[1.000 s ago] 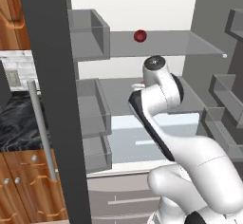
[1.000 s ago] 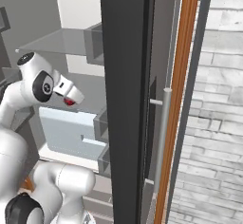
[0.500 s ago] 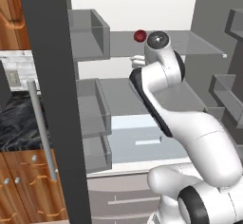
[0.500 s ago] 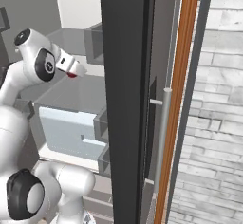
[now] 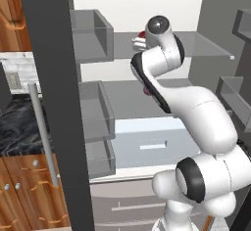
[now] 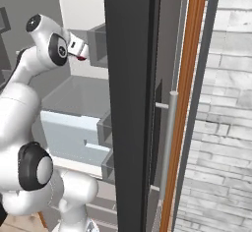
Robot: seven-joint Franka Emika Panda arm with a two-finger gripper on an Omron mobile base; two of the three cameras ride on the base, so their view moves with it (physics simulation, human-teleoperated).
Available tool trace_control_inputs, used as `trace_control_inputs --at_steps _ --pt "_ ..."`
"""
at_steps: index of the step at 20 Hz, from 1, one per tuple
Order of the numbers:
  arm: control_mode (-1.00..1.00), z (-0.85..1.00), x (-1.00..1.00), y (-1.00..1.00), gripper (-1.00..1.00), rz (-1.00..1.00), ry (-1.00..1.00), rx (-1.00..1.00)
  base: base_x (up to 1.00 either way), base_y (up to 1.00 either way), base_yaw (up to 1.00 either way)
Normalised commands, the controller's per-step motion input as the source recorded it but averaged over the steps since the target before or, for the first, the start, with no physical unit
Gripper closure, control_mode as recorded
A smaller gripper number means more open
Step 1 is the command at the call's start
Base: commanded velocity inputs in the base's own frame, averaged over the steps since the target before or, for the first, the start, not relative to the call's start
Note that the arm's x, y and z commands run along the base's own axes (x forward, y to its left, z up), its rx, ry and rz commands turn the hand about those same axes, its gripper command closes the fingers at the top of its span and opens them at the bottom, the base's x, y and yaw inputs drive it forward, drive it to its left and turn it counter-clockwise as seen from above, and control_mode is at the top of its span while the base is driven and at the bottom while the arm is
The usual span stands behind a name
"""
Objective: Place the mango in the correct fridge rack based on whether it is a fruit or vegetable. Finally, close the fridge door.
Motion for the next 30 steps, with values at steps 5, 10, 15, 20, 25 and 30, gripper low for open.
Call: trace_control_inputs --at_steps 5,10,15,20,25,30 --pt "-1.0 0.0 0.9 -0.01 1.0 0.0 0.0 0.0 0.0 0.0 0.0" --pt "-1.0 -0.2 0.83 -0.06 1.0 0.0 0.0 0.0 0.0 0.0 0.0" --pt "-1.0 -0.53 0.76 -0.09 1.0 0.01 0.0 0.0 0.0 0.0 0.0" --pt "-1.0 -0.58 0.38 -0.01 -1.0 0.01 -0.05 0.0 0.0 0.0 0.0" --pt "-1.0 -0.19 -0.05 0.0 -1.0 0.02 -0.14 0.0 0.0 0.0 0.0" --pt "-1.0 0.08 -0.6 -0.01 -1.0 0.0 -0.11 0.02 0.0 0.0 0.0"
